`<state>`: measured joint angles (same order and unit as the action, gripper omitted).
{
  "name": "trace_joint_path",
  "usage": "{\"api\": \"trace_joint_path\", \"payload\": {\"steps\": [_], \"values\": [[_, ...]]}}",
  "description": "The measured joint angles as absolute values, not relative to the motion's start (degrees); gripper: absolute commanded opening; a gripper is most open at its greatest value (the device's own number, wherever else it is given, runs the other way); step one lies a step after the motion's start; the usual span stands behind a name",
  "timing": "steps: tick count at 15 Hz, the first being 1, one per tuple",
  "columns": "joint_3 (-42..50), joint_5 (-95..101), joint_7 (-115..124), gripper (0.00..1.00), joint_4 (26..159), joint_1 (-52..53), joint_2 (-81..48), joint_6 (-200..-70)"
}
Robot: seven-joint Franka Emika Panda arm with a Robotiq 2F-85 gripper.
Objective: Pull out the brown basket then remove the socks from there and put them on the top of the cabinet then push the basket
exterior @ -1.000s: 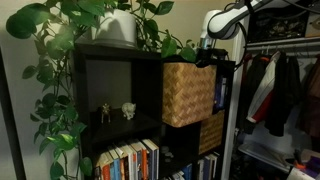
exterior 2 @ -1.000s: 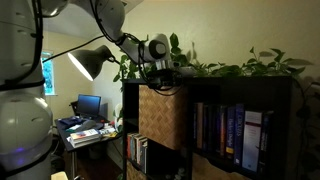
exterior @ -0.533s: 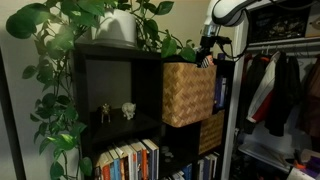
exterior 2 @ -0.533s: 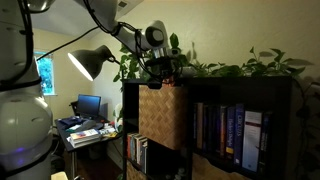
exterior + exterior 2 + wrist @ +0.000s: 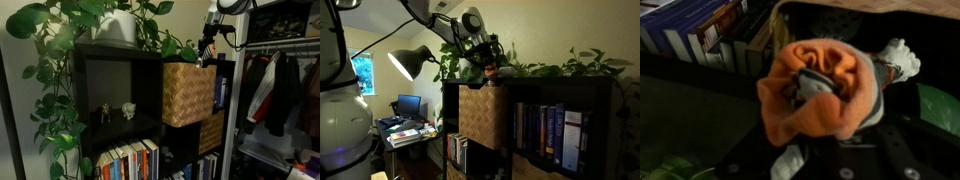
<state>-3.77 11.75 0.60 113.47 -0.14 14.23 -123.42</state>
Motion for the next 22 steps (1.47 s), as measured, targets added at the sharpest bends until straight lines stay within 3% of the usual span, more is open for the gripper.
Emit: {"api": "trace_joint_path", "payload": {"steps": [22], "values": [[-4.78,29.54,27.22,0.13,108.7,-3.02,10.49,-140.94]]}}
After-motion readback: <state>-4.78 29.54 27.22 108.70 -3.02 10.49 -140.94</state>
